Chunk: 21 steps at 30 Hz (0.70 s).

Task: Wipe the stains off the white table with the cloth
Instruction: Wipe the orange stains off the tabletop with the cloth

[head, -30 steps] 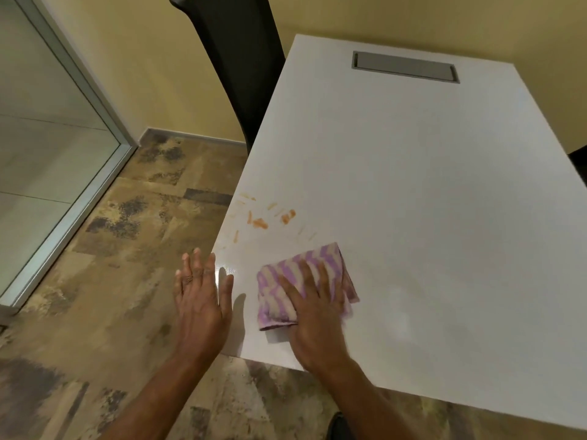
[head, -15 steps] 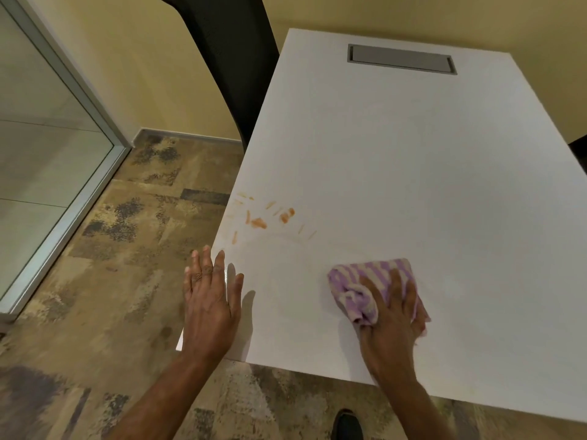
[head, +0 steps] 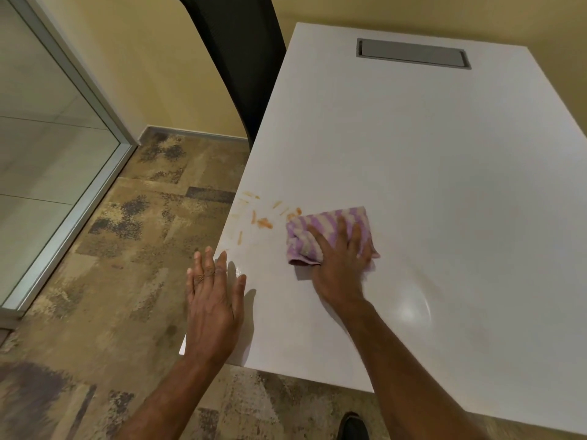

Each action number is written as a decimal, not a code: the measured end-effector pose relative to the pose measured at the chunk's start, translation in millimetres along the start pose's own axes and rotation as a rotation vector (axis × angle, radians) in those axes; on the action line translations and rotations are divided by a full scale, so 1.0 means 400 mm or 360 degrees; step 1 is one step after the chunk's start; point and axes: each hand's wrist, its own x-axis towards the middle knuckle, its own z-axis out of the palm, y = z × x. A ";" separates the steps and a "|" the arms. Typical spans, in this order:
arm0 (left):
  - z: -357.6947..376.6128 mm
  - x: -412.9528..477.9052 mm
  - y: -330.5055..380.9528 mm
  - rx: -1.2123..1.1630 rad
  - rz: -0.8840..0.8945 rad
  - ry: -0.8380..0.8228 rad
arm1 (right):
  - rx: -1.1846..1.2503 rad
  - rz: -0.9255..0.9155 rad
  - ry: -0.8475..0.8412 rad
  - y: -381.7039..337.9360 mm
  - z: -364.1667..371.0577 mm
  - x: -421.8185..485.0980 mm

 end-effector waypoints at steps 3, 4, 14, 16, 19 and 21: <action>-0.002 0.008 -0.008 0.0006 0.0005 0.0017 | -0.0041 -0.0203 -0.0048 -0.048 0.015 -0.004; -0.002 0.009 -0.009 -0.0001 0.0000 0.0021 | -0.0029 -0.0269 -0.0095 -0.061 0.017 -0.014; 0.004 0.013 -0.021 -0.0027 -0.0033 0.0033 | 0.0116 -0.0339 -0.0205 -0.015 -0.037 -0.250; 0.000 0.019 -0.028 -0.0025 -0.0037 0.0034 | 0.0116 -0.0165 -0.0158 0.026 -0.056 -0.267; -0.007 0.031 -0.041 -0.0032 -0.0055 0.0035 | 0.0032 0.0009 -0.0049 0.071 -0.079 -0.242; -0.010 0.039 -0.049 -0.0048 -0.0062 0.0043 | -0.0024 0.0062 -0.0028 0.076 -0.072 -0.196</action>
